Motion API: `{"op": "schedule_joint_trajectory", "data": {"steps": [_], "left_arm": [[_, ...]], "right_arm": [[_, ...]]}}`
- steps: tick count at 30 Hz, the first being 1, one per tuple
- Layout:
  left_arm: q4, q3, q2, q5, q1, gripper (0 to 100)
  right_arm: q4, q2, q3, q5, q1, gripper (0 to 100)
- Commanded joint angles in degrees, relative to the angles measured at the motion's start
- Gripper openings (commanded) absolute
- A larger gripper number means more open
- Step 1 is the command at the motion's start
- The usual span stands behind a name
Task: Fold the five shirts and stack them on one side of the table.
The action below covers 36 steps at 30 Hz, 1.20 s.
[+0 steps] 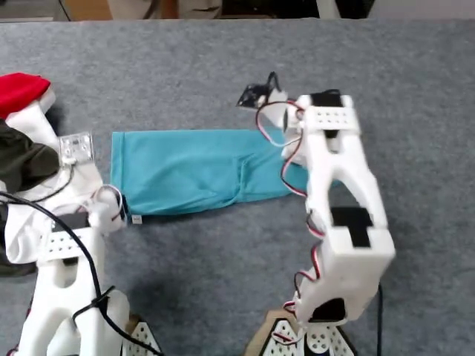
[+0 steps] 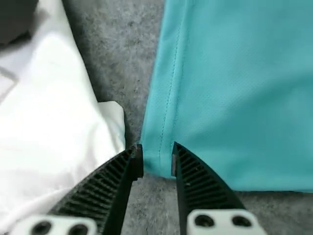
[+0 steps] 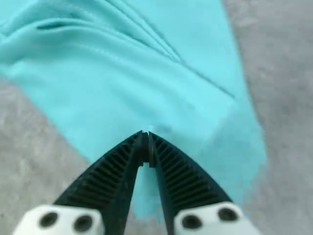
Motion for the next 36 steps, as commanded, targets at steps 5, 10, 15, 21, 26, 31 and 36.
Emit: {"op": "schedule_joint_trajectory", "data": {"steps": [5, 10, 15, 21, 26, 31, 36], "left_arm": [[15.38, -24.09, 0.04, 0.62, -0.53, 18], [14.68, -29.45, 12.44, 0.09, -0.18, 21], [15.03, -38.33, 30.81, 0.53, -2.90, 21], [14.95, -42.99, 43.12, 0.53, -5.71, 21], [14.86, -42.90, 44.97, 0.62, -7.38, 21], [14.95, -42.90, 44.44, 0.18, -7.56, 21], [17.85, -43.52, 44.44, -2.29, -8.26, 24]], "right_arm": [[2.73, -12.18, -2.68, -4.66, 4.79, 0.5], [2.46, -8.57, -2.59, -10.29, 5.85, 0.5], [2.20, -6.73, -0.48, -12.31, 5.85, 0.5], [-1.23, -7.60, 3.56, -12.40, 5.41, 0.5], [-3.96, -8.22, 8.31, -12.57, 5.41, 0.5], [-3.96, -11.30, 12.62, -12.40, 5.49, 0.5], [-3.87, -17.10, 17.27, -12.57, 5.85, 0.5]]}}
